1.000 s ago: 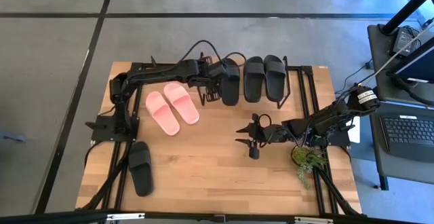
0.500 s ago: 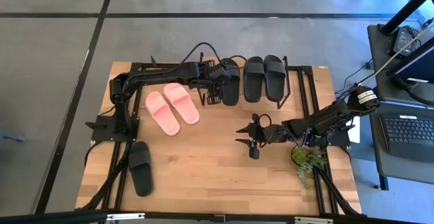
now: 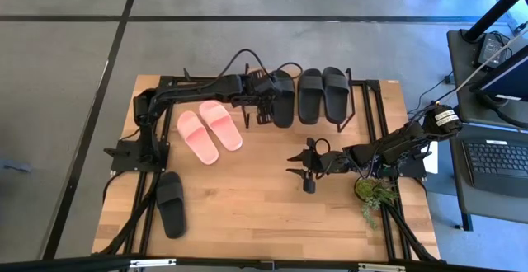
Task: Pick and place slides into the shelf
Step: Put the black slide on the shelf
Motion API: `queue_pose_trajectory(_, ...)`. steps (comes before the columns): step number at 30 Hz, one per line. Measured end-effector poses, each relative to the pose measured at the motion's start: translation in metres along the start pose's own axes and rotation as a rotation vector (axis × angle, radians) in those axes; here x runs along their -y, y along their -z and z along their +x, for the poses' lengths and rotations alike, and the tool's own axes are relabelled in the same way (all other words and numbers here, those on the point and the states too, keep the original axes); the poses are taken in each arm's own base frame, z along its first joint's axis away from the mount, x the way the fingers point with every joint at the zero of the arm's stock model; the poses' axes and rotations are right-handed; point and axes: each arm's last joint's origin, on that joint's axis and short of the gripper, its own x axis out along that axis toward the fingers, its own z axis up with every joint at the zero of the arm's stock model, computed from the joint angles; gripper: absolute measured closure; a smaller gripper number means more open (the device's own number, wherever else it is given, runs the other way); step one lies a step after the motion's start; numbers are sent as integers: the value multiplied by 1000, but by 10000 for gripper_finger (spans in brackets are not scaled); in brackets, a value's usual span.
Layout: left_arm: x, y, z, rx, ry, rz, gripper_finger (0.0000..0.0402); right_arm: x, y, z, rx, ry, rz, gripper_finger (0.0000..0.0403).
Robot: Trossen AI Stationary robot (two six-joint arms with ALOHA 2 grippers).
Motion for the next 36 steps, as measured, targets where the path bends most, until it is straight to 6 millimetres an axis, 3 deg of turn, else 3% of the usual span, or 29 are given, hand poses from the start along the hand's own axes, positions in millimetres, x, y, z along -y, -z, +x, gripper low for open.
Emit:
queue_pose_trajectory(12,-11,2,4,-8,-35,-26,173,-1,-1,0,9,-32,-9,241)
queue_pose_trajectory(18,-8,6,2,-57,-50,9,173,-4,-16,-1,160,-88,-113,241)
queue_pose_trajectory(20,-8,7,-6,-61,-81,11,173,-3,-21,-2,201,-81,-120,241)
queue_pose_trajectory(23,-13,3,-34,20,-92,-26,173,3,-24,0,231,-60,-98,241)
queue_pose_trajectory(28,-16,3,-73,228,18,-82,173,11,-31,1,281,-34,-50,241)
queue_pose_trajectory(32,-8,22,-90,382,14,-95,173,13,-38,2,302,-24,-42,241)
queue_pose_trajectory(36,6,57,-87,462,21,-132,173,13,-47,5,291,36,-64,241)
